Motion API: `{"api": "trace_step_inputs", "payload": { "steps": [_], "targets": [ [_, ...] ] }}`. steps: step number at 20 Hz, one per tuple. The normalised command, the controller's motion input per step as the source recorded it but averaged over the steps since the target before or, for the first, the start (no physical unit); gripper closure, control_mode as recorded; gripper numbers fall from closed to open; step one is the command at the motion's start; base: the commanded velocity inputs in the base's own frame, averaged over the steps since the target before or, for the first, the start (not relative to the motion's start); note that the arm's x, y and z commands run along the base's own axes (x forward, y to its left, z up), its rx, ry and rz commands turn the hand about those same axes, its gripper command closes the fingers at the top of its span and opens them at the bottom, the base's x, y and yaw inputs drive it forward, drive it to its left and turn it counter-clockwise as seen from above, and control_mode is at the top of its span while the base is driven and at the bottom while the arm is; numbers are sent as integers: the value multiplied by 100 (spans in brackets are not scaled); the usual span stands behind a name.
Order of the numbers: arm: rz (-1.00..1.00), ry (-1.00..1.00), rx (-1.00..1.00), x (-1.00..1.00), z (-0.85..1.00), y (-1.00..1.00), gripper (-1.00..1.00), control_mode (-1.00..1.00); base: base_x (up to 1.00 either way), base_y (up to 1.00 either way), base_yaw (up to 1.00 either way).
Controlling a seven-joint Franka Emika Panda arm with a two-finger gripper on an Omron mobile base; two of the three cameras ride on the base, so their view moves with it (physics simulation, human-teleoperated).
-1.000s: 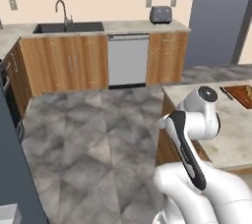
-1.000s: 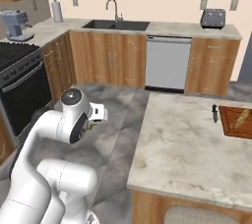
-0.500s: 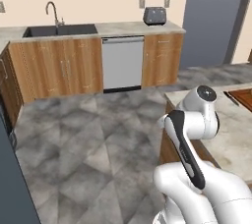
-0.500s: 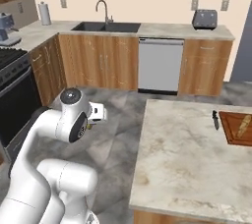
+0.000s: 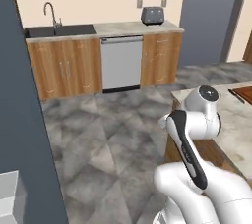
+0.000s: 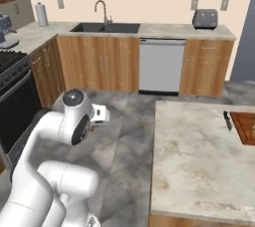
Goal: Retrieve the sausage and cheese from the fridge and place them on the cutting board on the counter.
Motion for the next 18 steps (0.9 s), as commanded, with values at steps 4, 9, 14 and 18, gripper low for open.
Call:
{"api": "trace_step_inputs", "payload": {
  "steps": [4,9,14,18],
  "targets": [
    [0,0,0,0,0,0,100,100,17,64,0],
    [0,0,0,0,0,0,100,100,60,12,-3],
    [0,0,0,0,0,0,100,100,64,-7,-4],
    [0,0,0,0,0,0,100,100,68,-20,-6]
  ]
}}
